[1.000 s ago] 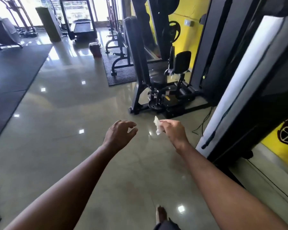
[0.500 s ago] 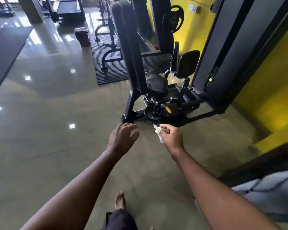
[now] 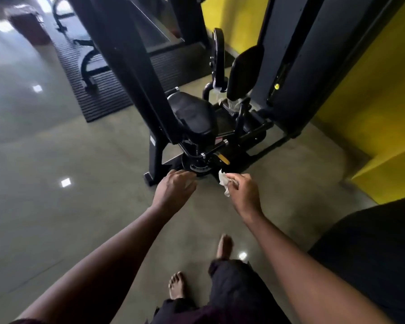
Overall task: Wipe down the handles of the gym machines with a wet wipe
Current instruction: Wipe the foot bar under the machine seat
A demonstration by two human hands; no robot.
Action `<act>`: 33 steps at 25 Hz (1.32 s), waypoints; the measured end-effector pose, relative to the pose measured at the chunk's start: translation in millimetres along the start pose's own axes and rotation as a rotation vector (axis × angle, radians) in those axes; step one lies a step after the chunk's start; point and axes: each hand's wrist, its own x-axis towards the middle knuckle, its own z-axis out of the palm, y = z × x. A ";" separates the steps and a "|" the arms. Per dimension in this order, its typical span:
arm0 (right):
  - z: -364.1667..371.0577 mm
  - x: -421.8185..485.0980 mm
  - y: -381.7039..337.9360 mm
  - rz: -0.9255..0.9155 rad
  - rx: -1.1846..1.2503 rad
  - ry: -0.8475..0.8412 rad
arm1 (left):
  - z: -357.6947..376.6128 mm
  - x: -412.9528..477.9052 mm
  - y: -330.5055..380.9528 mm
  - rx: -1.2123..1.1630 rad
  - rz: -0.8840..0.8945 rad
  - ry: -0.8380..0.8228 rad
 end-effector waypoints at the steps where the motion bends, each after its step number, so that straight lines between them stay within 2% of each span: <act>1: 10.2 20.7 6.7 0.015 -0.027 0.001 | 8.5 21.8 -7.7 0.001 0.011 -0.018; 3: 30.1 57.0 17.1 0.016 -0.070 0.012 | 24.7 57.8 -21.0 0.007 0.022 -0.033; 6: 64.6 137.1 38.9 -0.101 -0.107 0.032 | 64.3 127.5 -50.8 0.040 0.047 -0.043; 12: 144.4 253.9 112.2 -0.261 -0.229 -0.043 | 173.6 210.5 -117.7 0.105 0.003 -0.236; 16: 199.6 311.1 171.4 -0.368 -0.315 -0.066 | 250.4 257.3 -166.9 0.102 0.012 -0.174; 21: 256.3 333.2 195.2 -0.362 -0.351 -0.071 | 301.4 285.7 -202.4 0.099 -0.049 -0.121; 26: 273.9 340.6 203.4 -0.641 -0.431 -0.281 | 311.9 272.0 -223.9 0.032 -0.019 -0.109; 27: 269.4 349.2 208.9 -0.642 -0.465 -0.265 | 312.8 269.8 -224.8 0.039 -0.026 -0.109; 30: 266.5 360.9 213.9 -0.391 -0.446 -0.093 | 319.9 273.5 -224.5 0.039 -0.041 -0.103; 31: 270.2 354.6 211.8 -0.406 -0.443 -0.108 | 322.4 274.3 -224.2 0.035 -0.040 -0.100; 33: 268.1 348.8 216.9 -0.598 -0.469 -0.197 | 325.2 273.9 -223.4 0.030 -0.040 -0.088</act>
